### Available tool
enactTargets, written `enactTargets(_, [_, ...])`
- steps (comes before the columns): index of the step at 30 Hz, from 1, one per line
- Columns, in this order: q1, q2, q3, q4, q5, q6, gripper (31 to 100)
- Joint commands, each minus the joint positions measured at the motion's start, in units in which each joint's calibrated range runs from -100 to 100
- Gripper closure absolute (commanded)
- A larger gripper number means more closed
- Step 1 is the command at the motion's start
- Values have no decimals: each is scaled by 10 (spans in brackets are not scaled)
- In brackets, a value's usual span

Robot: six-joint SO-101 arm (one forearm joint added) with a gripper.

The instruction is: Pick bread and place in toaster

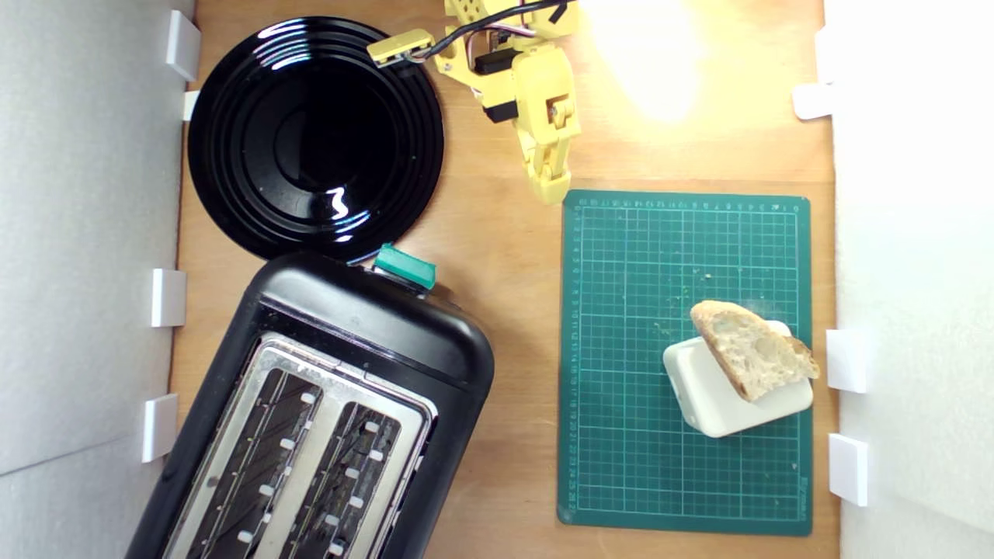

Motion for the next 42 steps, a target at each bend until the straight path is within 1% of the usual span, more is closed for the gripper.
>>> enactTargets(1, [1,-8,4,-5,0,-1,888])
enactTargets(36, [1,-8,4,-5,0,-1,888])
enactTargets(42, [-5,-4,4,1,-1,-1,888])
